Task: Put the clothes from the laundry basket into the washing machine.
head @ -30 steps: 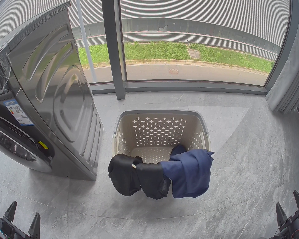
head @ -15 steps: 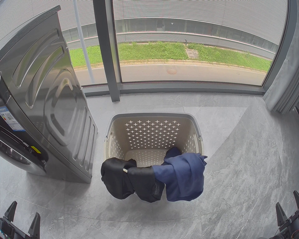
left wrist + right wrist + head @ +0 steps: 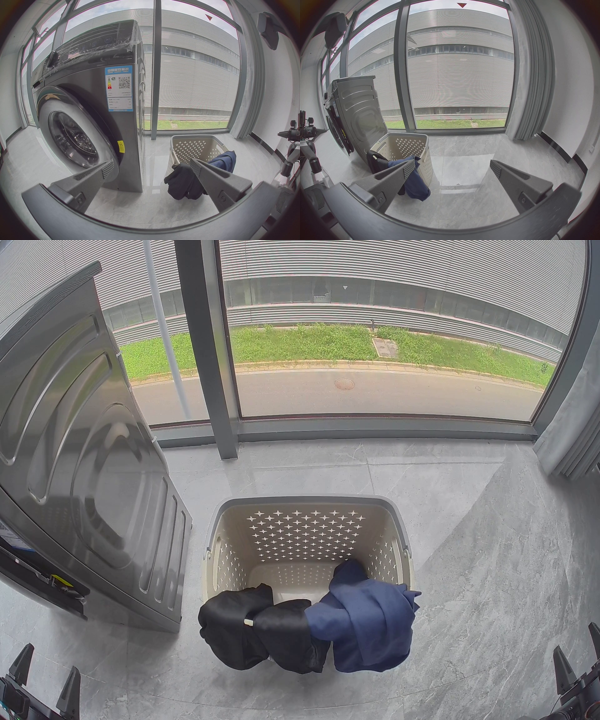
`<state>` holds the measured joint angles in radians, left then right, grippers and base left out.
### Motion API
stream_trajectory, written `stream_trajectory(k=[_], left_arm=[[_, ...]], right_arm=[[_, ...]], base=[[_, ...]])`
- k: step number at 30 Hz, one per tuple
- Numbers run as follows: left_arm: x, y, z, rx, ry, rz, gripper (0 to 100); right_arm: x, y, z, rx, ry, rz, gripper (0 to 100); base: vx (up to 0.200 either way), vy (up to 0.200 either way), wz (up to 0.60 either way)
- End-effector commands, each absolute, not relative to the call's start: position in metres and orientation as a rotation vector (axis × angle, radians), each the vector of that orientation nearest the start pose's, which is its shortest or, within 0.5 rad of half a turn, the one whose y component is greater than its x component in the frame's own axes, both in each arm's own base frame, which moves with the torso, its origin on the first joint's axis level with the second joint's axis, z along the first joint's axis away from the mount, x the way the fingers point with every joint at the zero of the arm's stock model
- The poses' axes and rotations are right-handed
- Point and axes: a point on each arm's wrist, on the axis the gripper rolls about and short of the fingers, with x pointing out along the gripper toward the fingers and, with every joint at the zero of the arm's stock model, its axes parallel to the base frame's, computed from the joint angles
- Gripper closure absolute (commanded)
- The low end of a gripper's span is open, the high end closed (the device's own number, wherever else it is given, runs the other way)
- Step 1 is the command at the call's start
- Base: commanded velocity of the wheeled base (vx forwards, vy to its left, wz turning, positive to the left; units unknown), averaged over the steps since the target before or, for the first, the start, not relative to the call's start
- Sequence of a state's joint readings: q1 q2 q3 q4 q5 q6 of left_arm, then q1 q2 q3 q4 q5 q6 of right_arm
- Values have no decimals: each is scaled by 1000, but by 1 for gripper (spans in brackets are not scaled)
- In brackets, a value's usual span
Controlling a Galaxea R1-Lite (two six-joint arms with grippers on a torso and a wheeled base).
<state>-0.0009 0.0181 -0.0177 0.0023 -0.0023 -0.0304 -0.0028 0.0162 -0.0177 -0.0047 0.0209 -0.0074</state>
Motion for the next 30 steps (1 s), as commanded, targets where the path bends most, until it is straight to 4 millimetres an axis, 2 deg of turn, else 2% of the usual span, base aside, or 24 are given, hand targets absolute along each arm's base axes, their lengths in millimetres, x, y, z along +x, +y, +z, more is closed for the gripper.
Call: stream_trajectory(k=[1, 8, 16, 30], left_arm=[[-23, 0, 76, -31, 6, -3, 0], [-23, 0, 76, -31, 6, -3, 0], [-23, 0, 76, -31, 6, -5, 0], [-23, 0, 76, -31, 6, -5, 0]], right_arm=[[-22, 1, 76, -8, 5, 18, 0], [-22, 1, 76, -8, 5, 20, 0], [-22, 1, 76, -8, 5, 18, 0], [-22, 1, 76, -6, 5, 18, 0]], base=[[0, -200, 0], [0, -200, 0], [0, 0, 0], [186, 0, 0]])
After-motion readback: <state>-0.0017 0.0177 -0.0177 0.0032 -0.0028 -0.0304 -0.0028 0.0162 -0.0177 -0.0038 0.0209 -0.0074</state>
